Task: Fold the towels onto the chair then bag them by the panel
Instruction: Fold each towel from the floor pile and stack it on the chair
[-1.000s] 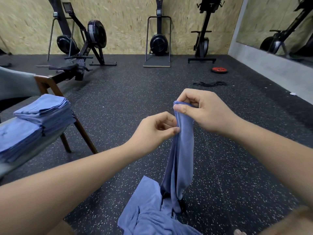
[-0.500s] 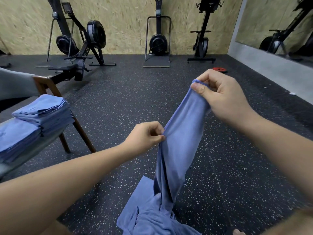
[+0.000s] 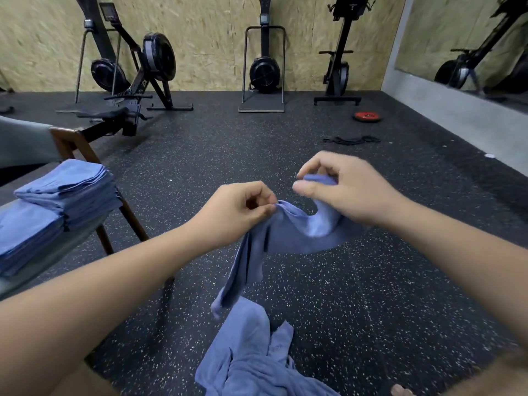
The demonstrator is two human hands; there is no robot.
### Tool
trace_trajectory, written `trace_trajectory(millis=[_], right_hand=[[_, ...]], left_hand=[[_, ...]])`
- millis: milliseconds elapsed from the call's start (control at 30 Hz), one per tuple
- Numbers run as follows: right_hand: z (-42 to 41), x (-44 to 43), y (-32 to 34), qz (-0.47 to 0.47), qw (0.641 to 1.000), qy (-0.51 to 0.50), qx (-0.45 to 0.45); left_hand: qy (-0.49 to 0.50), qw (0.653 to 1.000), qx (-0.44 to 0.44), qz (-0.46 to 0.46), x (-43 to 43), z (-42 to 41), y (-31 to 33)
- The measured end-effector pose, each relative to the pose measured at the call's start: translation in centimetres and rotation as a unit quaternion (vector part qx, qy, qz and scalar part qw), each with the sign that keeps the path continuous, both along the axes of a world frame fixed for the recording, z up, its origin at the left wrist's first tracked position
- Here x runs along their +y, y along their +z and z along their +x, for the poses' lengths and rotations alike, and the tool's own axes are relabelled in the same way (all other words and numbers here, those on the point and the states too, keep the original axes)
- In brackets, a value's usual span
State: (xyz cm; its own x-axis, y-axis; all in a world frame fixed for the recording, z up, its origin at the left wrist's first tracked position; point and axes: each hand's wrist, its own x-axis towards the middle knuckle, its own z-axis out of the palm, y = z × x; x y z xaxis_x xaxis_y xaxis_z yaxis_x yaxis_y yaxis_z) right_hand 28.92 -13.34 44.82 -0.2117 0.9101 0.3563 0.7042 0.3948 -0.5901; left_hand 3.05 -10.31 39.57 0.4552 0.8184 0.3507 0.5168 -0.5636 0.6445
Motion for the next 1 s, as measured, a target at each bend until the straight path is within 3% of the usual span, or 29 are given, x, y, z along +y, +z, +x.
trace_trajectory(millis=[133,333,800,1000], right_hand=[[-1.5,-0.8,-1.1,-0.091,0.991,0.064,-0.068],[-2.1,-0.6,-1.7,-0.106,0.983,0.106,-0.106],[-1.5,-1.1,0.8,-0.103,0.988,0.112,-0.010],[-1.1,-1.2,1.4,-0.087,0.990,0.113,0.006]], left_hand=[[-0.027,1.000,0.001,0.009,-1.6,0.6,1.3],[-0.064,0.998,0.023,-0.001,-2.3,0.5,1.8],[-0.095,0.988,0.072,-0.103,-2.3,1.4,-1.5],[-0.095,0.989,0.103,0.040,-2.0,1.9,-2.2]])
